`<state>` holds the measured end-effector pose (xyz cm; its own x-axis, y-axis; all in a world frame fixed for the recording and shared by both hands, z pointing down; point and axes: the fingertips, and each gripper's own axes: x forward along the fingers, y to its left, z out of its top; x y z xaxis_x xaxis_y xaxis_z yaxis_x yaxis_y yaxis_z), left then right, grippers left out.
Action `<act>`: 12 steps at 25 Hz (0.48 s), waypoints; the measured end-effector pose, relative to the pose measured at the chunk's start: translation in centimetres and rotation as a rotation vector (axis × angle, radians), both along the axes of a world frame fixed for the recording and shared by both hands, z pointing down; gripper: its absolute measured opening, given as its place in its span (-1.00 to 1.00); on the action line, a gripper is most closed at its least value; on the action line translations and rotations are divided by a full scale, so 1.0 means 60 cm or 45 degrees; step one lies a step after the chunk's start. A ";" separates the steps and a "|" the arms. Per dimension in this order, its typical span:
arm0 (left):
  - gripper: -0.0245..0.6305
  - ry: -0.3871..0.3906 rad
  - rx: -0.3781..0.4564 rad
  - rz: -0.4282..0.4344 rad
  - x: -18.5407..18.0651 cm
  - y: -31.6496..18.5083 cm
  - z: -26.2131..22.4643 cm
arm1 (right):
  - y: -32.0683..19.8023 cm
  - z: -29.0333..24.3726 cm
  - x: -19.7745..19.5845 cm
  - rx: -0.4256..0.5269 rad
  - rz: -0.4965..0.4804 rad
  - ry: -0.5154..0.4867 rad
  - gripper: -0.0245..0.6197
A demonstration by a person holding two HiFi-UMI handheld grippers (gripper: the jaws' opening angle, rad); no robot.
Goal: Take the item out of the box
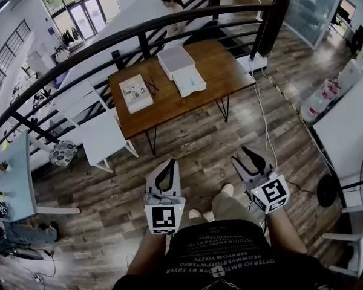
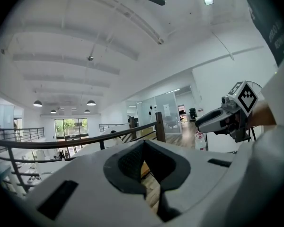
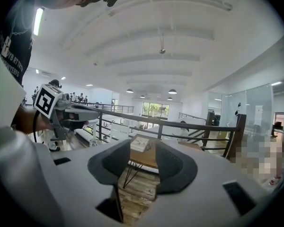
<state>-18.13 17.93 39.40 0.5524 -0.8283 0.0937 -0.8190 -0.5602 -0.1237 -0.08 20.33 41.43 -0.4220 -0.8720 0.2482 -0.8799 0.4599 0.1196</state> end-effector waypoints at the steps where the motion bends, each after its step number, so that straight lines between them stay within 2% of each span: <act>1: -0.91 -0.003 0.012 -0.006 -0.003 -0.005 -0.003 | -0.003 -0.002 -0.001 0.002 -0.003 -0.002 -0.41; 8: -0.91 -0.026 0.046 -0.099 -0.028 -0.050 -0.022 | -0.030 0.008 0.005 0.009 -0.057 -0.032 -0.39; 12: -0.91 -0.056 0.039 -0.102 -0.011 -0.069 -0.020 | -0.066 0.016 0.016 -0.006 -0.079 -0.062 -0.39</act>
<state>-18.78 13.77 38.20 0.4800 -0.8726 0.0903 -0.8546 -0.4884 -0.1766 0.88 16.35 42.37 -0.4871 -0.8424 0.2303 -0.8543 0.5144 0.0748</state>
